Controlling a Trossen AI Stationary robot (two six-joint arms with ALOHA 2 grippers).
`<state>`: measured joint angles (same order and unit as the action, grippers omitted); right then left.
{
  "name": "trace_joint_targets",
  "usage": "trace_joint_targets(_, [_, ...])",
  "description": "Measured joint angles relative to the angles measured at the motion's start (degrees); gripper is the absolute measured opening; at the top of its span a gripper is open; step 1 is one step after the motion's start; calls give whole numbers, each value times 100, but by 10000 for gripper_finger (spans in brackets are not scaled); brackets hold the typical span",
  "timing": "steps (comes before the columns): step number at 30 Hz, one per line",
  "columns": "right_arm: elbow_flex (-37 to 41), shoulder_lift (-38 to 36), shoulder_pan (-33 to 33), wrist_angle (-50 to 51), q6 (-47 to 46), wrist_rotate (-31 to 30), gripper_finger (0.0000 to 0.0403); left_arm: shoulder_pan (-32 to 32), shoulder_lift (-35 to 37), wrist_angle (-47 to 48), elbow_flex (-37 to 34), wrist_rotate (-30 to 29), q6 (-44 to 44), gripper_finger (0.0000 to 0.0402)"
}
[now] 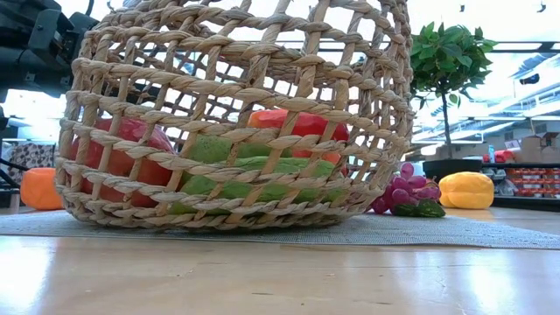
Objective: Build produce basket
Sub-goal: Put the yellow bell pepper into the basket
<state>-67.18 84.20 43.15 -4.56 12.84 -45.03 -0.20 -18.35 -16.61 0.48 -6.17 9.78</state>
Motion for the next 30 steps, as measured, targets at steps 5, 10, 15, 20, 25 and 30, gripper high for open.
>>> trace_joint_targets(5, [9,-53,211,1231,-1235,278,372,1,0,-1,-1,0,0,286])
trace_joint_targets(10, [9,-237,574,1795,-2249,311,372,1,-1,0,0,0,-2,286])
trace_joint_targets(15, [7,-463,774,1821,-2731,268,372,1,0,-1,1,0,0,286])
trace_joint_targets(20, [7,-676,735,2459,-3764,823,372,1,-2,1,-1,0,0,286])
trace_joint_targets(25, [7,-888,687,3477,-5271,1055,369,0,0,-1,0,0,-1,286])
trace_joint_targets(30, [7,-1018,689,4519,-6658,1402,362,1,0,-1,1,0,0,286])
